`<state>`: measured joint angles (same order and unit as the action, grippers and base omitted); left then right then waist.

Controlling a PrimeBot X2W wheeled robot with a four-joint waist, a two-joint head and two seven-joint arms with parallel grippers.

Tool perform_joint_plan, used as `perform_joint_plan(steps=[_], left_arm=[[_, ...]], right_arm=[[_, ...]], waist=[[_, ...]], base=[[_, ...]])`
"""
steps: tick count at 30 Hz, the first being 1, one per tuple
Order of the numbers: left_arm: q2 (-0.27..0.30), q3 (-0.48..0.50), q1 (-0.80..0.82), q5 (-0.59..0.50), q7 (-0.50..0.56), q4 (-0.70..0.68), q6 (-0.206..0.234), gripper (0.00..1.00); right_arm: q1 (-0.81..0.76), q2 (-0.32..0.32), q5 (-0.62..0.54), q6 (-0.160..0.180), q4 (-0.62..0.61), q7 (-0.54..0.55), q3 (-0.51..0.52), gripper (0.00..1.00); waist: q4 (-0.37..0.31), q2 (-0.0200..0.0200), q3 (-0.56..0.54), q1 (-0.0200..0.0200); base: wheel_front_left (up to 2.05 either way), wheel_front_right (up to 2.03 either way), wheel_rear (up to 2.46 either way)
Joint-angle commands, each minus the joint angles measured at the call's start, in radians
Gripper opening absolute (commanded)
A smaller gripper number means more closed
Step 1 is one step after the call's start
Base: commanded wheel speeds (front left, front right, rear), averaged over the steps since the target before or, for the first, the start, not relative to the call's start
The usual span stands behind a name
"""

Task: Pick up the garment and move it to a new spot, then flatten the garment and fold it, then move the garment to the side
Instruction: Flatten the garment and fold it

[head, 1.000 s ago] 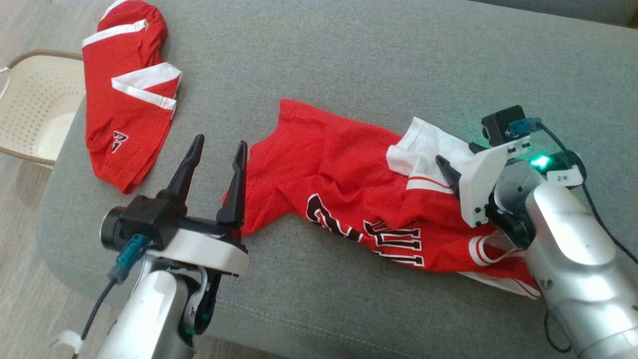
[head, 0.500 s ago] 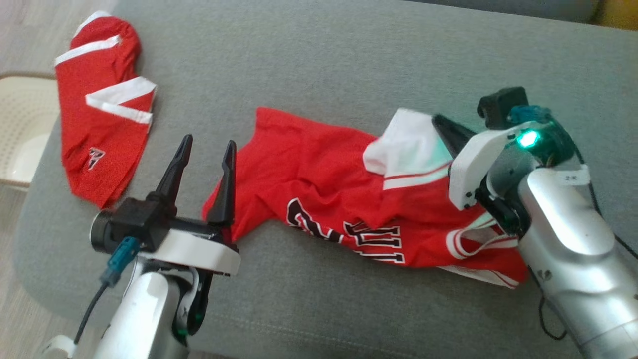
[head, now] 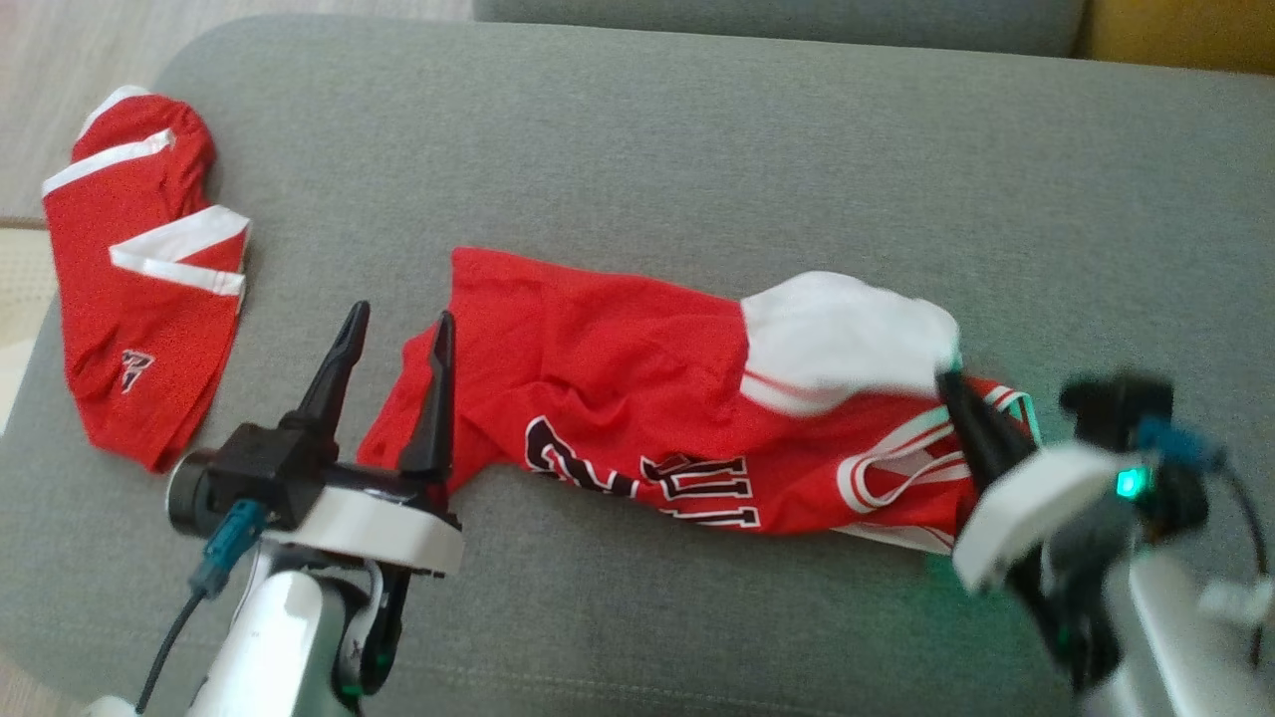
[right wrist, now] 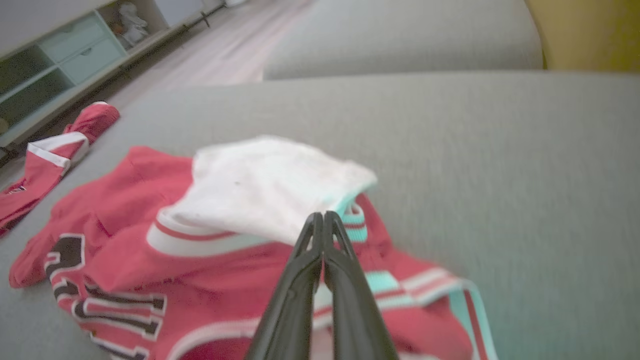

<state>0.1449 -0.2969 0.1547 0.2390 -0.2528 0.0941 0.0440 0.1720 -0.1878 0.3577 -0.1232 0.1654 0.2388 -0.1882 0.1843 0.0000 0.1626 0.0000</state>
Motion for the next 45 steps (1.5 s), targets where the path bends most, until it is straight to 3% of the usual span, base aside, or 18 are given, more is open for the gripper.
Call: perform_joint_plan(steps=[1,6,7,8,17,23,31,45], left_arm=[[0.012,0.049,0.018,-0.008,-0.009,-0.034,0.0,1.0],[0.014,0.053,0.01,-0.008,-0.009,-0.03,-0.002,1.0],[0.014,0.053,0.01,-0.009,-0.009,-0.03,-0.002,1.0],[0.014,0.053,0.009,-0.009,-0.009,-0.029,-0.003,1.0],[0.033,0.06,-0.009,-0.012,-0.009,-0.028,0.004,1.0],[0.051,0.07,-0.05,-0.01,0.001,-0.035,0.021,1.0],[0.073,0.061,-0.094,-0.003,0.038,-0.043,0.019,1.0],[0.086,0.059,-0.114,0.012,0.058,-0.059,0.031,1.0]], right_arm=[[-0.042,0.03,-0.019,-0.008,-0.061,0.014,0.007,0.0],[-0.152,0.086,-0.041,-0.008,-0.076,0.019,0.037,0.0],[-0.16,0.094,-0.045,-0.008,-0.074,0.012,0.043,0.24],[-0.166,0.101,-0.045,-0.008,-0.074,0.002,0.047,1.0],[-0.165,0.13,-0.035,-0.008,-0.16,-0.128,0.073,1.0],[-0.163,0.133,-0.128,-0.008,-0.253,-0.209,0.116,1.0],[-0.222,0.136,-0.185,-0.008,-0.308,-0.198,0.129,1.0],[-0.253,0.137,-0.187,-0.008,-0.336,-0.188,0.146,1.0]], waist=[[-0.012,0.0,0.0,0.0],[-0.027,0.0,-0.003,0.0],[-0.028,0.0,-0.003,0.0],[-0.03,0.0,-0.004,0.0],[-0.052,0.0,-0.029,0.0],[-0.075,0.0,-0.064,0.0],[-0.082,0.0,-0.102,0.0],[-0.086,0.0,-0.107,0.0]], base=[[0.0,0.0,0.0],[0.0,0.0,0.0],[0.0,0.0,0.0],[0.0,0.0,0.0],[0.0,0.0,0.0],[0.0,0.0,0.0],[0.0,0.0,0.0],[0.0,0.0,0.0]])
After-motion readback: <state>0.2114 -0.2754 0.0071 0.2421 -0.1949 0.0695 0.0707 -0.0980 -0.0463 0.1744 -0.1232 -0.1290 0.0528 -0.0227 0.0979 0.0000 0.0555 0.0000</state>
